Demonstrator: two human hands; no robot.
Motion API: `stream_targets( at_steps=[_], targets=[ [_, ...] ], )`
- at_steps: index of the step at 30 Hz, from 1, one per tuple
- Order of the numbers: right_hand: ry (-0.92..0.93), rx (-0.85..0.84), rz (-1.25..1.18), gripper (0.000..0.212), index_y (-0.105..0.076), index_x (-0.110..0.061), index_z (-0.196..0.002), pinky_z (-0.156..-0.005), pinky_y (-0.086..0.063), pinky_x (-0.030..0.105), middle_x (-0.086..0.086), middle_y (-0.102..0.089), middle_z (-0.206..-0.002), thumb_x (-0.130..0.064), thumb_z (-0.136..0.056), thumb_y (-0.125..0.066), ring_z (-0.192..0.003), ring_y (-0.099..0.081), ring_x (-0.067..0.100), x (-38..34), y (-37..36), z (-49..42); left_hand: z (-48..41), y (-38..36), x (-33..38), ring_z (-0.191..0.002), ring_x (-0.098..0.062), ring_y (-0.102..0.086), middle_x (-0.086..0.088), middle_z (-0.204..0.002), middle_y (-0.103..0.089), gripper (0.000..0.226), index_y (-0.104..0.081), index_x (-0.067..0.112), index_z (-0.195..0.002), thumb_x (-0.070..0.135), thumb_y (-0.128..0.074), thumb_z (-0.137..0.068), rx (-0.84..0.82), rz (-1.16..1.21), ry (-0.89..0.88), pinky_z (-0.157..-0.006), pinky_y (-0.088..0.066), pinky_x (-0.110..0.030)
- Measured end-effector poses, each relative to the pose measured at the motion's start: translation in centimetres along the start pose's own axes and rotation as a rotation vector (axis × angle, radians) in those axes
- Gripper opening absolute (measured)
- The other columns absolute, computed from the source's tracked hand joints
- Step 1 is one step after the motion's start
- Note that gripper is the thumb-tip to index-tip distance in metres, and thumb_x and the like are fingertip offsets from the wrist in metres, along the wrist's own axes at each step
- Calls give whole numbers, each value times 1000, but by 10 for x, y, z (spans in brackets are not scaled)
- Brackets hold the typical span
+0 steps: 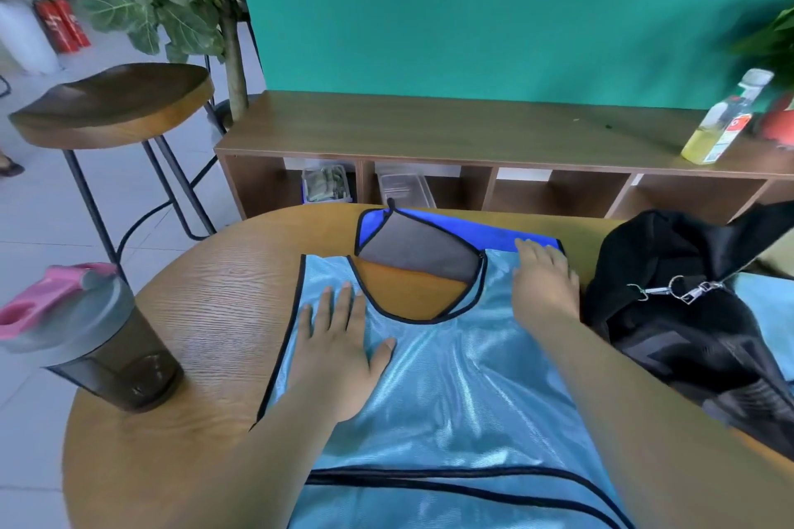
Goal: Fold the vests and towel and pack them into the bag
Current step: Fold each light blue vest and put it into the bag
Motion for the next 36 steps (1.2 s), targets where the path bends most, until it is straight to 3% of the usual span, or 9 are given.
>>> stream_targets(
  at_steps=[4,7,9,18,21,24,29,33,36],
  targets=[
    [-2,-110,10,45,-49,-31,-151,-108,-42,44,7,-51,-140,-43,-109,-47,-137,-38,29,4,6,-30,-3,2,0,-159,-26,23,0,-173,23,95,9,21,-167,79,7,-92,-19,40,-7,-130,9,-51],
    [-9,-85,-194,27,-67,-30,-125,-92,-52,43,4,-59,-120,-42,-101,-64,-120,-50,27,6,12,-39,-21,27,-16,-162,-27,2,-2,-177,-4,84,-13,20,-168,70,-4,-101,136,145,31,-131,-1,-48],
    [-26,-75,-423,19,-67,-26,-110,-71,-53,36,2,-66,-100,-37,-96,-73,-91,-62,25,5,16,-38,-42,44,-38,-161,-28,-9,-4,-174,-20,71,-23,17,-166,59,-18,-109,235,195,89,-130,-8,-48],
    [-77,-35,-819,11,-74,-26,-89,-51,-44,31,2,-67,-75,-31,-90,-83,-59,-52,17,14,19,-37,-113,61,-87,-132,-34,-45,-11,-140,-54,43,-58,23,-139,49,-56,-104,-9,81,217,-110,-41,-46],
    [-75,-46,-882,11,-75,-26,-89,-52,-45,30,1,-67,-77,-24,-89,-85,-59,-52,17,16,21,-37,-114,69,-91,-121,-29,-49,-6,-128,-62,25,-68,24,-118,40,-70,-98,-12,320,210,-101,-43,-41],
    [-94,-22,-953,17,-76,-27,-98,-58,-54,31,-4,-73,-92,-20,-87,-87,-74,-65,17,19,25,-37,-106,84,-91,-87,-20,-57,-10,-105,-68,15,-67,16,-100,28,-76,-95,-3,637,231,-69,-45,-29],
    [-181,-25,-1064,20,-76,-31,-108,-77,-62,37,-7,-70,-113,-23,-91,-84,-96,-68,14,31,9,-44,-80,120,-80,-65,-11,-45,2,-80,-51,11,-68,26,-109,34,-69,-101,19,867,245,-42,-34,-10],
    [-274,10,-1027,17,-74,-32,-111,-75,-61,37,1,-69,-120,-23,-96,-76,-88,-66,18,42,-1,-48,-78,114,-94,-59,-10,-45,-6,-100,-68,22,-73,25,-120,26,-75,-98,64,1143,324,-47,-36,-17],
    [-224,97,-668,23,-68,-30,-121,-80,-57,42,2,-66,-121,-22,-100,-67,-94,-62,25,34,8,-48,-78,111,-92,-61,-6,-49,-8,-128,-70,36,-69,18,-131,4,-71,-98,90,1254,318,-76,-52,-26]
  ],
)
Point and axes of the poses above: each hand's wrist, its own z-axis away from the middle knuckle, its own y-axis out of the back of the hand, x = y × z, the point moved 8 cm from there along -z, towards the middle knuckle
